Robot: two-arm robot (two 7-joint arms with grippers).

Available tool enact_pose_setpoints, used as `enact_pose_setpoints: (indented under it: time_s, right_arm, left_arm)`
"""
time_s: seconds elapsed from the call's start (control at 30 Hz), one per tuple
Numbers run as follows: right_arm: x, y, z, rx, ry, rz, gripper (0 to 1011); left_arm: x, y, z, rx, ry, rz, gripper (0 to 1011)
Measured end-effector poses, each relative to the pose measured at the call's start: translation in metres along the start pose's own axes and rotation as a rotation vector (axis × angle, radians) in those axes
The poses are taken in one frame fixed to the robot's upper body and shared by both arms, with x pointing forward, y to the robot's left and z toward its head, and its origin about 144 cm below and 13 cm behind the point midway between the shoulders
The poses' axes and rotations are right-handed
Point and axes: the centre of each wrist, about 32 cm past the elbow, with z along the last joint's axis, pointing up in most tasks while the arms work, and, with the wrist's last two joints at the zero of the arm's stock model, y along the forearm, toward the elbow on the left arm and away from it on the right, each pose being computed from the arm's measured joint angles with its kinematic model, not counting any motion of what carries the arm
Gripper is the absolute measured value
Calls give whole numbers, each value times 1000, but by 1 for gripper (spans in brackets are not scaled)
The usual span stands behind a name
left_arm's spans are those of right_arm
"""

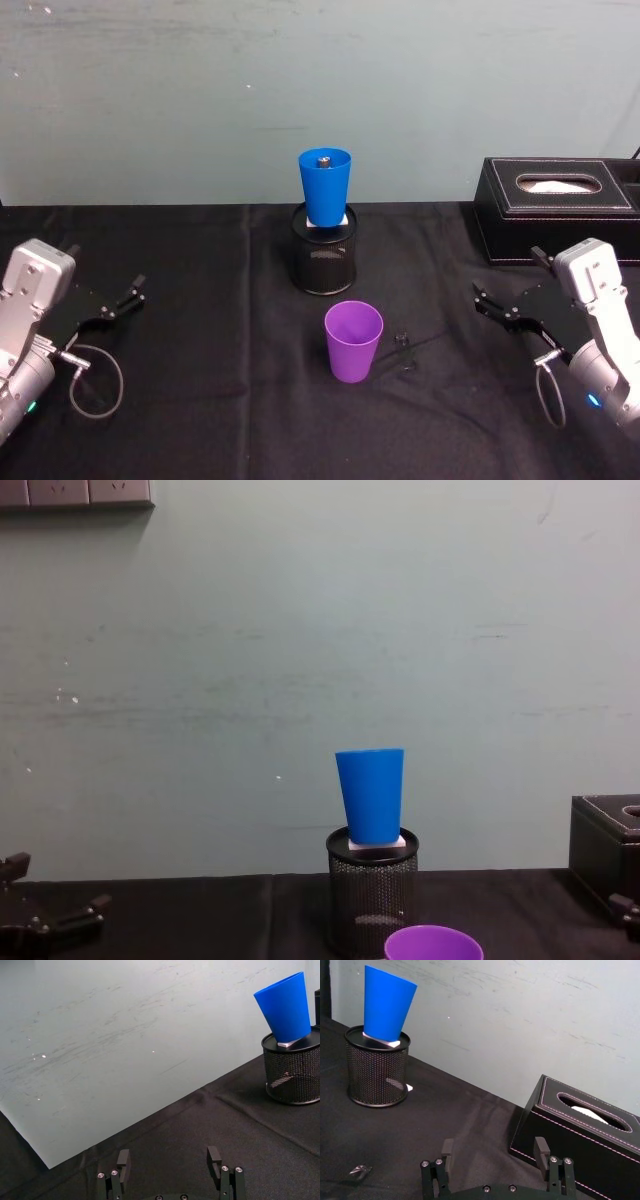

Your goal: Pick up one cup with a gripper and tap it against the other cup.

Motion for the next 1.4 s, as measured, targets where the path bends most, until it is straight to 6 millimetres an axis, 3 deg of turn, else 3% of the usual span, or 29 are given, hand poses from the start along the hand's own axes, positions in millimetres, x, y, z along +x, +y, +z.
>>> enact_pose_setpoints:
  time_s: [1.4]
  right_arm:
    - [0, 0, 0, 0, 0, 0, 1003]
  left_arm:
    - [0, 0, 0, 0, 0, 0, 1000]
